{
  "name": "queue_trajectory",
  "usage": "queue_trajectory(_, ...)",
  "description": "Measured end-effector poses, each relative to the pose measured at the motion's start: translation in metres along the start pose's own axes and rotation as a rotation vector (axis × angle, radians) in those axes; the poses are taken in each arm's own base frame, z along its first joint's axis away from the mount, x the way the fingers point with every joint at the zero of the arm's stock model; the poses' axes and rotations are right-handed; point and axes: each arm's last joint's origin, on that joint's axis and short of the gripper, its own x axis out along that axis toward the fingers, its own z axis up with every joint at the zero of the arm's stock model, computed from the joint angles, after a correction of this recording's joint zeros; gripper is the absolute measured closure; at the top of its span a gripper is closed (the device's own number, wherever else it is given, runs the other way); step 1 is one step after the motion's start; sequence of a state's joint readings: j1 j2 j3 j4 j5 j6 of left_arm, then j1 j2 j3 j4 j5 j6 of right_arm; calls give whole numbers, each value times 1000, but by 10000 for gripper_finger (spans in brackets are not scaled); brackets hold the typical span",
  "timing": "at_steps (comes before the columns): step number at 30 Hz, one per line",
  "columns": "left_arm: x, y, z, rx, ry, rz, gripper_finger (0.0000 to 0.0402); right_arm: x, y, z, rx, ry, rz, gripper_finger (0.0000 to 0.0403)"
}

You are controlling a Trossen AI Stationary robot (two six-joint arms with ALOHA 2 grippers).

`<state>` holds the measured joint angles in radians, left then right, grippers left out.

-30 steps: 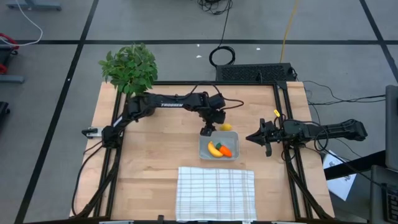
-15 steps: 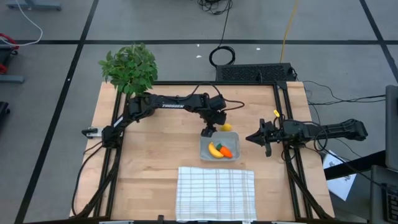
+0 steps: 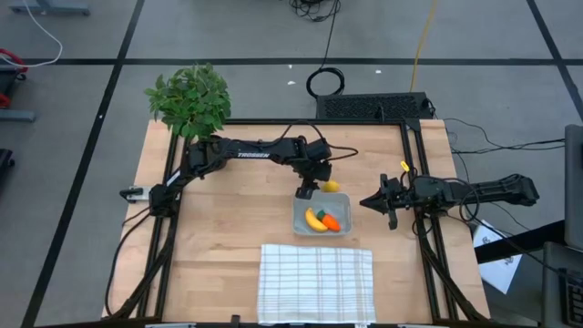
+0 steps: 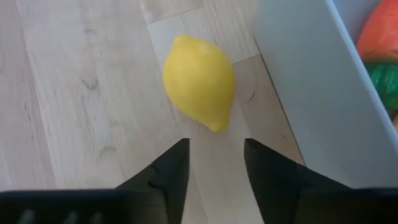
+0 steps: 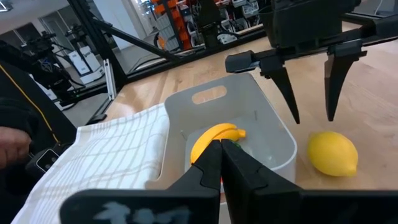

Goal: Pick and placing Produce into tupperware
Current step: Put the yellow lemon into the gray bin

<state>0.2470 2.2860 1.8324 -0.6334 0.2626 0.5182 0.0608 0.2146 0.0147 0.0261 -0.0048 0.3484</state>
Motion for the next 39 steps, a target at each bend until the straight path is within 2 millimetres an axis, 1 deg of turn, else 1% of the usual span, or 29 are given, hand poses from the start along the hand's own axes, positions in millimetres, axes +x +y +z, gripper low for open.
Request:
queue_trajectory(3,0,0,0,1,0,-1,271,0,0,0,-2,0,0,403)
queue_trajectory(6,0,0,0,2,0,0,282,0,0,0,-2,0,0,403)
queue_trajectory(27,0,0,0,-6,-2,1,284,0,0,0,-5,0,-1,403)
queue_trajectory(39,0,3,5,-181,-51,25,283,0,0,0,-2,0,-1,403)
